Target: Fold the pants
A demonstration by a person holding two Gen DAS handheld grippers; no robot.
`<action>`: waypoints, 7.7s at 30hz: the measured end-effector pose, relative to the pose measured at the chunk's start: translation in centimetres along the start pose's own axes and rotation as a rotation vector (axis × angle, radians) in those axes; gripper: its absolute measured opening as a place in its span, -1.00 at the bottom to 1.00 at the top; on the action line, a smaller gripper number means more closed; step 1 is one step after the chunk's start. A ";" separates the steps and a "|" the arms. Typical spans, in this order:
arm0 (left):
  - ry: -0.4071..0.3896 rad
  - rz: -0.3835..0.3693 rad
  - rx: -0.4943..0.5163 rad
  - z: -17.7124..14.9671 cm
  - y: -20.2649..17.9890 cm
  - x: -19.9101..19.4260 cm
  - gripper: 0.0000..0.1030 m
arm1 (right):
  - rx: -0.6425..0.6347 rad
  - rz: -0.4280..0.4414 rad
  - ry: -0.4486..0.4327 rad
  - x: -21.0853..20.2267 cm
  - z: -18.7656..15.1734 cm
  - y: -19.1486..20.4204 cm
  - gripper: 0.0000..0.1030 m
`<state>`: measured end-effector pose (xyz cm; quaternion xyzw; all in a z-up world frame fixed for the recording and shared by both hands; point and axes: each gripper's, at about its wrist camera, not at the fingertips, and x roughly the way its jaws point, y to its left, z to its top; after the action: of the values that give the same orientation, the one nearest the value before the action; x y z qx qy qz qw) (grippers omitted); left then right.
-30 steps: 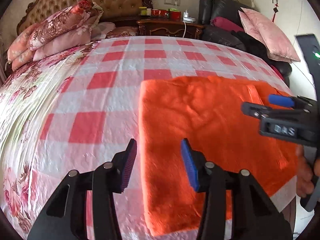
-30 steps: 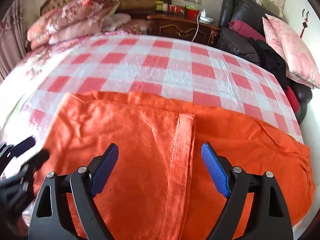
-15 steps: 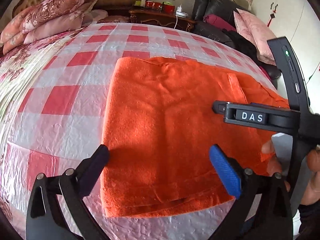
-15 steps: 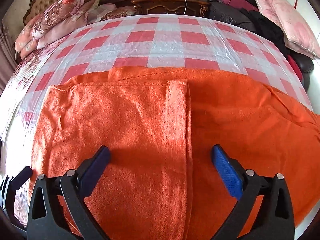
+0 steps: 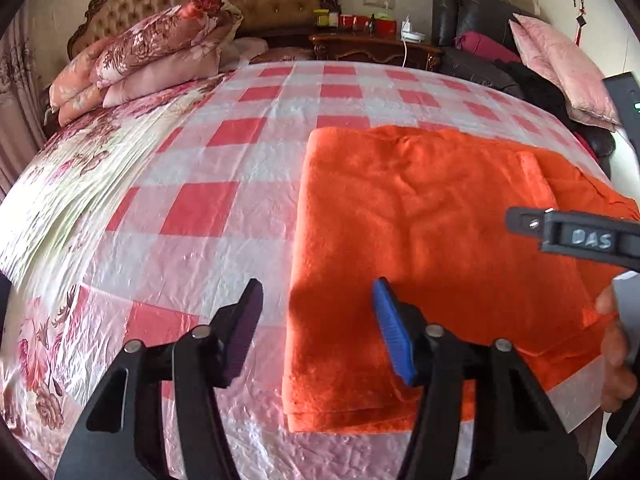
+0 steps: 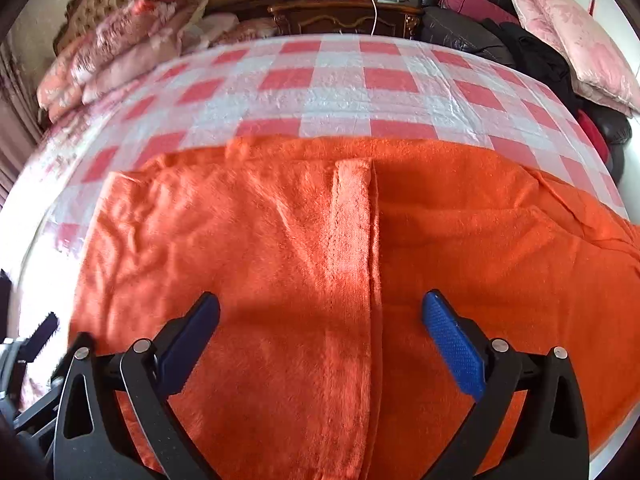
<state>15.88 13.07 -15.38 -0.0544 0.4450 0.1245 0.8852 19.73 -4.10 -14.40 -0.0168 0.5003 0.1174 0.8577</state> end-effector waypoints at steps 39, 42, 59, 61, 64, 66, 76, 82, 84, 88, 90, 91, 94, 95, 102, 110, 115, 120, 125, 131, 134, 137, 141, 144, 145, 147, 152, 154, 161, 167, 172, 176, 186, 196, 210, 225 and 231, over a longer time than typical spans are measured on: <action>-0.035 -0.112 0.009 -5.1 1.9 -3.4 0.06 | -0.178 -0.105 -0.043 -3.9 -5.9 2.2 0.90; -0.040 -0.103 0.028 -5.1 1.7 -3.4 -0.01 | -0.177 -0.141 -0.034 -3.5 -5.9 1.9 0.90; -0.136 -0.166 0.158 5.0 1.5 -1.3 -0.52 | -0.112 0.065 -0.039 -2.0 0.9 1.6 0.40; -0.085 -0.215 0.211 7.1 0.4 1.2 -0.52 | -0.104 0.104 -0.018 -0.5 2.8 2.2 0.32; -0.028 -0.220 0.268 9.2 -1.0 4.6 -0.52 | -0.123 0.079 0.019 2.0 4.1 2.8 0.27; 0.014 -0.190 0.268 10.0 -0.9 6.9 -0.52 | -0.139 0.065 0.009 2.6 4.3 2.9 0.28; 0.004 -0.206 -0.058 6.6 5.1 2.7 -0.24 | -0.179 0.008 -0.020 -0.2 1.1 3.6 0.30; 0.076 -0.256 -0.108 -0.8 5.1 -1.7 -0.25 | -0.221 -0.010 0.007 -1.3 -2.9 4.3 0.32; 0.075 -0.227 -0.103 -2.1 4.6 -2.3 -0.30 | -0.241 -0.044 -0.008 -1.5 -3.5 4.5 0.40; 0.089 -0.238 -0.119 -2.9 4.3 -2.9 -0.34 | -0.244 -0.073 -0.009 -1.5 -3.7 4.4 0.52; 0.106 -0.280 -0.156 -3.1 4.5 -2.9 -0.34 | -0.240 -0.075 -0.010 -1.5 -3.9 4.2 0.59; 0.107 -0.283 -0.157 -3.1 4.5 -2.9 -0.34 | -0.235 -0.071 -0.008 -1.4 -3.9 4.0 0.60; 0.119 -0.303 -0.189 -3.2 4.9 -2.9 -0.45 | -0.220 -0.064 -0.007 -1.3 -3.9 3.7 0.64; 0.130 -0.323 -0.218 -3.2 5.3 -2.8 -0.54 | -0.220 -0.064 -0.009 -1.3 -3.9 3.7 0.64; 0.151 -0.501 -0.414 -3.3 7.9 -2.6 -0.78 | -0.216 -0.053 -0.010 -1.3 -4.1 3.5 0.66; 0.127 -0.586 -0.499 -2.9 8.0 -3.3 -0.74 | -0.211 -0.049 -0.010 -1.3 -4.1 3.4 0.69; 0.185 -0.607 -0.580 -4.0 8.9 -1.8 -0.65 | -0.207 -0.045 -0.010 -1.2 -4.1 3.4 0.70; 0.205 -0.627 -0.611 -4.3 9.5 -1.4 -0.33 | -0.203 -0.040 -0.007 -1.1 -4.1 3.3 0.71; 0.190 -0.569 -0.581 -4.2 9.4 -1.5 -0.27 | -0.200 -0.037 -0.008 -1.1 -4.0 3.2 0.72; 0.227 -0.614 -0.577 -2.9 8.4 -0.2 -0.30 | -0.200 -0.036 -0.005 -1.1 -4.0 3.2 0.73; 0.220 -0.610 -0.572 -3.0 8.7 -0.3 -0.29 | -0.198 -0.034 -0.003 -1.1 -4.0 3.1 0.73; 0.228 -0.627 -0.581 -3.3 8.6 -0.2 -0.29 | -0.198 -0.038 -0.005 -1.0 -4.0 3.1 0.76; 0.238 -0.565 -0.506 -2.8 7.4 -0.4 -0.64 | -0.197 -0.038 0.001 -0.9 -3.9 3.1 0.77; 0.210 -0.530 -0.463 -2.4 7.1 -0.9 -0.81 | -0.203 -0.047 0.005 -0.9 -3.8 3.2 0.77; 0.187 -0.514 -0.433 -2.2 6.8 -1.4 -0.82 | -0.206 -0.050 0.005 -0.9 -3.8 3.3 0.77; 0.142 -0.482 -0.374 -1.6 6.2 -2.5 -0.83 | -0.210 -0.054 0.009 -0.9 -3.7 3.4 0.77; 0.048 -0.387 -0.263 -0.7 4.2 -5.1 -0.84 | -0.231 -0.037 0.034 -2.1 -1.6 4.0 0.77; 0.003 -0.341 -0.210 -0.6 3.1 -6.0 -0.84 | -0.254 0.018 0.014 -3.8 0.7 5.0 0.77; -0.101 -0.151 0.004 -1.3 -1.2 -7.9 -0.84 | -0.347 0.273 0.207 -3.6 5.8 11.3 0.77; -0.178 -0.059 0.160 -2.0 -4.5 -8.9 -0.84 | -0.470 0.276 0.338 -0.3 4.9 16.9 0.77; -0.253 -0.028 0.224 -1.6 -6.0 -10.4 -0.85 | -0.441 0.288 0.326 -0.1 4.8 15.4 -0.60; -0.347 -0.078 0.272 -0.2 -8.5 -12.9 -0.85 | -0.327 0.350 0.225 -3.9 7.3 10.1 -0.77; -0.504 -0.259 0.556 0.2 -25.2 -15.7 -0.85 | -0.005 0.350 0.106 -9.8 9.1 -12.4 -0.77; -0.473 -0.180 0.775 -6.1 -38.3 -9.0 -0.83 | 0.126 0.287 0.194 -1.8 2.7 -26.0 -0.77; -0.451 -0.032 0.828 -8.1 -38.1 -4.8 -0.83 | 0.061 0.314 0.160 0.1 2.0 -25.2 -0.85; -0.476 -0.013 0.727 -3.4 -29.7 -7.1 -0.87 | 0.056 0.359 0.071 -2.9 5.2 -18.1 -0.89; -0.574 -0.142 0.821 -4.5 -36.5 -11.0 -0.87 | 0.048 0.286 0.032 -8.2 5.5 -26.3 -0.89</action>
<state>15.93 -24.95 -9.80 0.3042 0.1910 -0.1114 0.9266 26.34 -30.38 -6.92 0.0734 0.5141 0.2262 0.8241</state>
